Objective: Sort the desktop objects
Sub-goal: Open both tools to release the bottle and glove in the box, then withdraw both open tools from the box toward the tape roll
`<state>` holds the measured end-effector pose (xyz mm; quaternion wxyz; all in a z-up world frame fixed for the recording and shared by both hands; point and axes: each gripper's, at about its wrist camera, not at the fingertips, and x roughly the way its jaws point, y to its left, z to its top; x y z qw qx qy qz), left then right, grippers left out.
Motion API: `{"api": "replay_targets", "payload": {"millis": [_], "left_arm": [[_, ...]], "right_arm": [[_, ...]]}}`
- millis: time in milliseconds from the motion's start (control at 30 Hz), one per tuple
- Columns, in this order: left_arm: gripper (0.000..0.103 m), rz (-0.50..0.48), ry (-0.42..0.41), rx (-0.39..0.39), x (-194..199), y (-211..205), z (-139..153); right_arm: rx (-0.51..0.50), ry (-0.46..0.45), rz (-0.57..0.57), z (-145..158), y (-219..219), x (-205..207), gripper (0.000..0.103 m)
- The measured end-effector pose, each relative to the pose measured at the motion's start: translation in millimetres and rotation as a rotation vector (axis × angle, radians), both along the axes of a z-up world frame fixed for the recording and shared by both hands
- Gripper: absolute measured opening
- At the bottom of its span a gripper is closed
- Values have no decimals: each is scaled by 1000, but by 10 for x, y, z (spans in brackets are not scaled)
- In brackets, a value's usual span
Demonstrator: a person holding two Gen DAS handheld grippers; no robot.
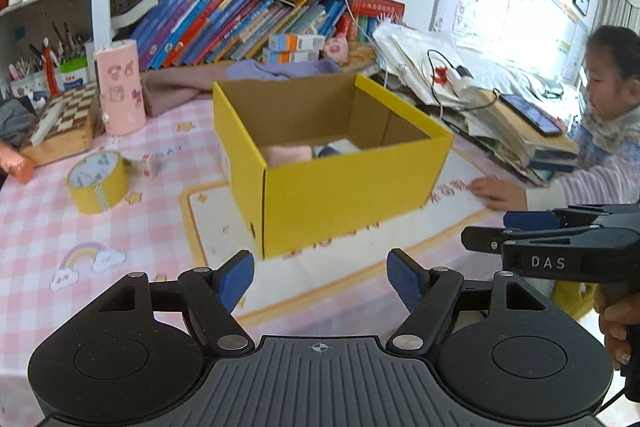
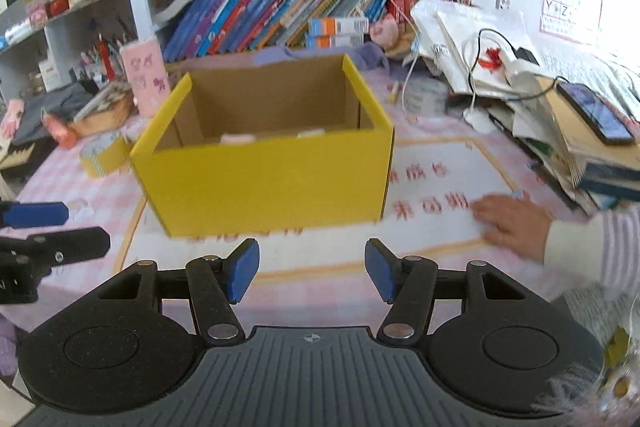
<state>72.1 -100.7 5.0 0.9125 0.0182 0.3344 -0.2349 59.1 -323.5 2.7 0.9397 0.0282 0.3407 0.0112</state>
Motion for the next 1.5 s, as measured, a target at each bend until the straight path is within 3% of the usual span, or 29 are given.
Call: {"api": "replay_targets", "payload": {"millis": [533, 933, 1500], "left_arm": [[76, -23, 88, 26, -399, 592, -191], [76, -21, 101, 84, -610, 1032, -253], [76, 181, 72, 73, -638, 1801, -182]], "right_arm": [[-4, 100, 19, -209, 791, -636, 61], [29, 154, 72, -326, 1334, -715, 63], [-9, 140, 285, -301, 2140, -488, 67]]}}
